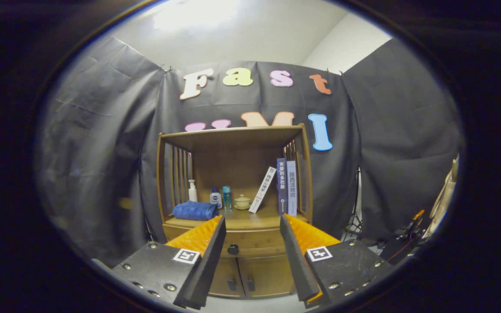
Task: Pull open the drawer, take out the items inside it, and place them on the countertop above the cabinet.
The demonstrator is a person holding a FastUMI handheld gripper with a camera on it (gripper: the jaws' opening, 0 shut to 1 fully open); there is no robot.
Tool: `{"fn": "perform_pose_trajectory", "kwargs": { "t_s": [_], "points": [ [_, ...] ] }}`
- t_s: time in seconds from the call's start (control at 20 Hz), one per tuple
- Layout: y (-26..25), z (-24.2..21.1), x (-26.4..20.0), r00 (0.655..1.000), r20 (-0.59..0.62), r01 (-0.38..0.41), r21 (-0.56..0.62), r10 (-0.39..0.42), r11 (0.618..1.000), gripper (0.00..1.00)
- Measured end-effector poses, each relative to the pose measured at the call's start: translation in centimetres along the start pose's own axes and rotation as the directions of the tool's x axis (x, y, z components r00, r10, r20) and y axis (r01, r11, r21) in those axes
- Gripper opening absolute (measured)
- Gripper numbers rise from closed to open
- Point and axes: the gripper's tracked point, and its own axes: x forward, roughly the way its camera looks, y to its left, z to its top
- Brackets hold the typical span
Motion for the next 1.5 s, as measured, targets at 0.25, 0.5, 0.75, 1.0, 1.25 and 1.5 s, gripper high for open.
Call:
{"fn": "perform_pose_trajectory", "kwargs": {
  "t_s": [0.25,0.5,0.75,1.0,1.25,1.5],
  "points": [
    [0.0,-0.1,0.0,1.0,0.004,0.002,0.001,-0.002,1.0,0.75],
    [0.1,-0.7,0.2,1.0,-0.013,0.004,0.01,-0.004,1.0,0.75],
    [0.7,-0.4,0.9,1.0,0.007,-0.013,0.011,0.012,1.0,0.75],
    [0.3,0.3,2.7,0.998,0.059,0.033,-0.031,-0.031,0.999,0.74],
    [2.3,-1.4,6.9,0.999,0.024,-0.034,-0.025,0.034,0.999,0.74],
    [3.7,-4.1,12.2,0.999,0.002,-0.054,0.054,0.054,0.997,0.74]
  ]
}}
